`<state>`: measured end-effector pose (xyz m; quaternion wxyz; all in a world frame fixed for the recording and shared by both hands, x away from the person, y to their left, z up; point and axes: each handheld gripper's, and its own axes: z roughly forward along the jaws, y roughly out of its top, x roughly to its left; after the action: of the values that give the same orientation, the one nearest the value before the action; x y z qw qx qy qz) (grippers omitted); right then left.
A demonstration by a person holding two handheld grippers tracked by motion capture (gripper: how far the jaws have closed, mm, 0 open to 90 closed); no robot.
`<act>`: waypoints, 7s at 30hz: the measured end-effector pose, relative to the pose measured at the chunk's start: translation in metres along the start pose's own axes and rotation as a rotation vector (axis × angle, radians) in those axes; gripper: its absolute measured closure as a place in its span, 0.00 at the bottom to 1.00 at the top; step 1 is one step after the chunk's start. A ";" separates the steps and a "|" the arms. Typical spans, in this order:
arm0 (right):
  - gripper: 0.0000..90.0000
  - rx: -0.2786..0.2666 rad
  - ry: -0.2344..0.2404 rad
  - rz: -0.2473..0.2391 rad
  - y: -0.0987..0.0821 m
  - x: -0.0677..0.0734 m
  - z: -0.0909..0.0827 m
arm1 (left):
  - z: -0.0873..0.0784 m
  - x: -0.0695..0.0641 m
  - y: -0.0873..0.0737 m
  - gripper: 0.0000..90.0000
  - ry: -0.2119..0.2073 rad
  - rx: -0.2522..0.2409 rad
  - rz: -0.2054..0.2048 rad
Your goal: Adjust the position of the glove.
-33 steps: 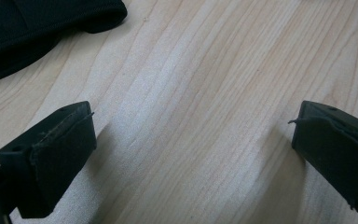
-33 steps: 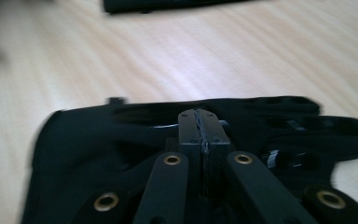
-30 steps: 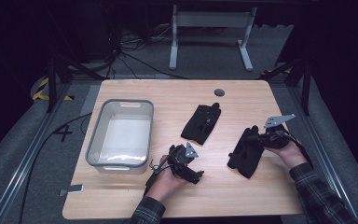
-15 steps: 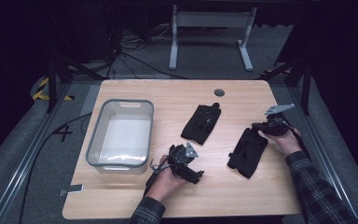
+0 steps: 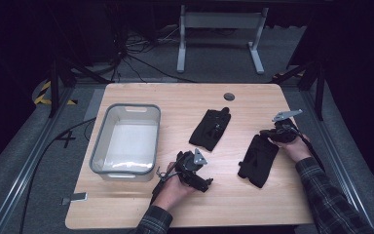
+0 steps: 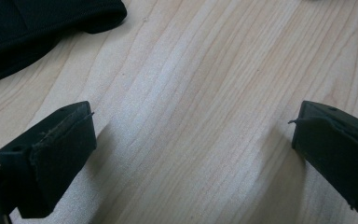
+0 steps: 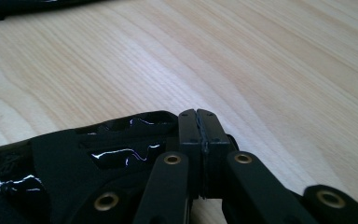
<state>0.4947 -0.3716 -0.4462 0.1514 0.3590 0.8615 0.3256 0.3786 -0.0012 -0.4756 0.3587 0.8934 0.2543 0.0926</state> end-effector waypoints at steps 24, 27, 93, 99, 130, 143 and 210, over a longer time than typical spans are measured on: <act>1.00 -0.004 0.260 -0.182 0.008 0.068 0.010 | 0.000 0.000 0.000 0.00 0.000 0.000 0.000; 1.00 0.005 0.267 -0.191 0.009 0.071 0.010 | 0.000 0.000 0.000 0.00 0.000 0.000 0.000; 0.08 -0.070 -0.038 0.043 -0.098 0.066 -0.062 | -0.012 0.001 0.036 0.70 0.003 0.045 -0.010; 0.08 -0.070 -0.037 0.042 -0.098 0.066 -0.062 | -0.010 0.007 0.051 0.99 -0.050 0.049 -0.010; 0.08 -0.069 -0.034 0.040 -0.098 0.065 -0.062 | 0.037 0.075 0.114 1.00 0.008 0.057 -0.032; 0.08 -0.069 -0.032 0.038 -0.098 0.065 -0.062 | 0.065 0.084 0.109 1.00 -0.024 0.080 -0.070; 0.08 -0.069 -0.032 0.039 -0.097 0.065 -0.062 | -0.029 -0.007 0.034 0.99 -0.070 0.003 -0.076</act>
<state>0.3683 -0.4047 -0.4671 0.1713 0.3757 0.8399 0.3522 0.3759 -0.0082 -0.4309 0.3693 0.8863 0.2755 0.0472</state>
